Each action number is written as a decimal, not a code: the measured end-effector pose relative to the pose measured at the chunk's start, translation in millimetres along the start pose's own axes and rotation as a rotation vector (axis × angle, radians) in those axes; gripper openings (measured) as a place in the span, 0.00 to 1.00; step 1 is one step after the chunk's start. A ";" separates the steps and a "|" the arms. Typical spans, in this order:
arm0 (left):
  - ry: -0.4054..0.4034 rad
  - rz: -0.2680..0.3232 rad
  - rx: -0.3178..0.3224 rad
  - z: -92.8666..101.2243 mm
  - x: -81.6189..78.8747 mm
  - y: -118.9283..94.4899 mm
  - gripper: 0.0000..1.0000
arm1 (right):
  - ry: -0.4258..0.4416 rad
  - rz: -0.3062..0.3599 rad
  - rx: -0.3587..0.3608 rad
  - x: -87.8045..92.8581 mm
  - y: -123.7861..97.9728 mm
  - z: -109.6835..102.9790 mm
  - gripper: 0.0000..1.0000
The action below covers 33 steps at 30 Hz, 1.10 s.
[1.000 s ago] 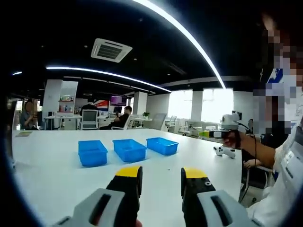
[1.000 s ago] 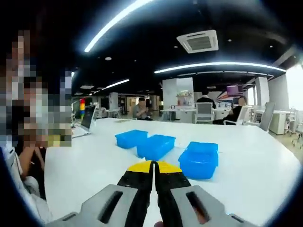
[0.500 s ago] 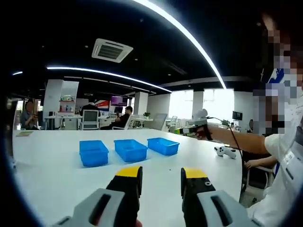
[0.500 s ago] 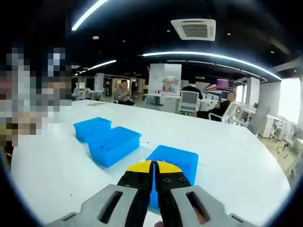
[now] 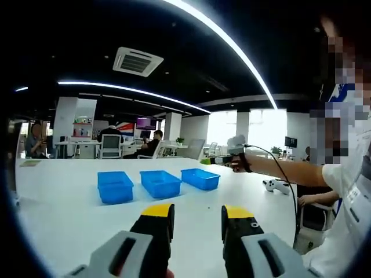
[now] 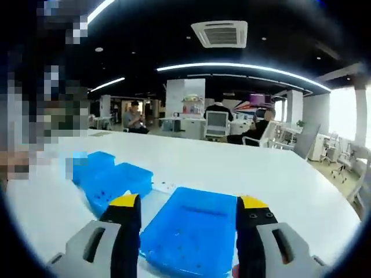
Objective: Pick up the resistors one by one and place each resistor into its matching bin, sorting the parts by color and model until every resistor is separated into the correct bin for its type
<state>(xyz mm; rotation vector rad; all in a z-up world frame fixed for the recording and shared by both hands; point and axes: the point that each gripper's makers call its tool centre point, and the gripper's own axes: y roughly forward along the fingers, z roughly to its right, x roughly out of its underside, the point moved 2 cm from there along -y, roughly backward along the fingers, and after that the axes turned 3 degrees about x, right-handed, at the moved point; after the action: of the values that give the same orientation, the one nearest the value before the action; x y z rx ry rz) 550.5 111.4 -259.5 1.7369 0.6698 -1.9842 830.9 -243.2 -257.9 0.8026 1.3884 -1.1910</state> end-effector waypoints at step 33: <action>0.008 -0.006 0.014 0.6 -0.2 3.2 0.34 | -0.130 -0.457 -0.335 59.1 -99.9 -164.2 0.28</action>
<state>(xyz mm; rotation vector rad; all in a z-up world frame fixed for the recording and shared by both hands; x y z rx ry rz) 551.9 108.5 -259.5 1.7539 0.6658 -1.9914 678.0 -122.5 -307.9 0.1701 1.6554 -1.2762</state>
